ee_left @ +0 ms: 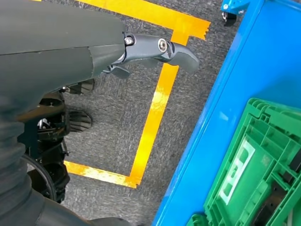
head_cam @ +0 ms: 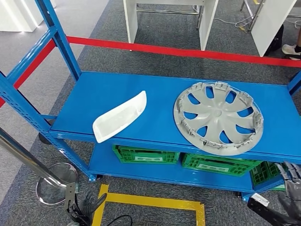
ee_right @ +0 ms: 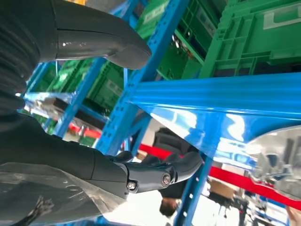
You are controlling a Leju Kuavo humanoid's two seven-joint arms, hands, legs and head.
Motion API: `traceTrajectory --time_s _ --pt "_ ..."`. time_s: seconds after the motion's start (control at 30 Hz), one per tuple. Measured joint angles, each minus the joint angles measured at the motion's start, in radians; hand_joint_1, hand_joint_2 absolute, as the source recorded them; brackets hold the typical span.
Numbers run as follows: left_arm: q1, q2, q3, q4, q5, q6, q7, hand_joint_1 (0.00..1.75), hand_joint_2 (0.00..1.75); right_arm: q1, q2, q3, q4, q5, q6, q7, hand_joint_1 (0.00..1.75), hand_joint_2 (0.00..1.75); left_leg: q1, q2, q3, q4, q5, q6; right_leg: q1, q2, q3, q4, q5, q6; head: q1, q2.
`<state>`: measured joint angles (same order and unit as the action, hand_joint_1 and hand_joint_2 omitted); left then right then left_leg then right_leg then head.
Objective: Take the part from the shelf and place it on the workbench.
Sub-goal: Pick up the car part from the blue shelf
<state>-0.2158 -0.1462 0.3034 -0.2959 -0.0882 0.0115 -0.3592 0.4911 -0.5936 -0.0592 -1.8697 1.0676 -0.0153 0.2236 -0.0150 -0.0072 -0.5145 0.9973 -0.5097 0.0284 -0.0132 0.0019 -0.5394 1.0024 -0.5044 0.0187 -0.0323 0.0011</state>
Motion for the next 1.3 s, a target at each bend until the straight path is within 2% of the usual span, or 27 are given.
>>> traceTrajectory --time_s 0.2,0.53,1.03,1.3 --pt "-0.002 -0.01 -0.012 0.002 -0.011 0.006 0.013 0.0 1.75 -0.065 0.0 0.093 0.06 0.188 -0.062 0.076 0.0 1.75 0.0 0.0 0.0 0.0 0.0 0.0 0.0 0.0 0.0 0.0 0.0 0.0 0.0 0.0" --pt "-0.003 -0.018 -0.018 0.003 -0.021 0.012 0.023 0.0 1.75 -0.111 0.018 0.153 0.115 0.307 -0.137 0.115 0.0 1.75 0.0 0.0 0.0 0.0 0.0 0.0 0.0 0.0 0.0 0.0 0.0 0.0 0.0 0.0" --pt "-0.01 -0.021 -0.035 0.004 -0.038 0.01 0.035 0.0 1.75 -0.183 0.091 0.102 0.249 0.347 -0.177 0.099 0.0 1.75 0.0 0.0 0.0 0.0 0.0 0.0 0.0 0.0 0.0 0.0 0.0 0.0 0.0 0.0" --pt "-0.014 -0.023 -0.045 0.004 -0.055 0.003 0.046 0.0 1.75 -0.242 0.123 0.033 0.342 0.377 -0.174 0.038 0.0 1.75 0.0 0.0 0.0 0.0 0.0 0.0 0.0 0.0 0.0 0.0 0.0 0.0 0.0 0.0"
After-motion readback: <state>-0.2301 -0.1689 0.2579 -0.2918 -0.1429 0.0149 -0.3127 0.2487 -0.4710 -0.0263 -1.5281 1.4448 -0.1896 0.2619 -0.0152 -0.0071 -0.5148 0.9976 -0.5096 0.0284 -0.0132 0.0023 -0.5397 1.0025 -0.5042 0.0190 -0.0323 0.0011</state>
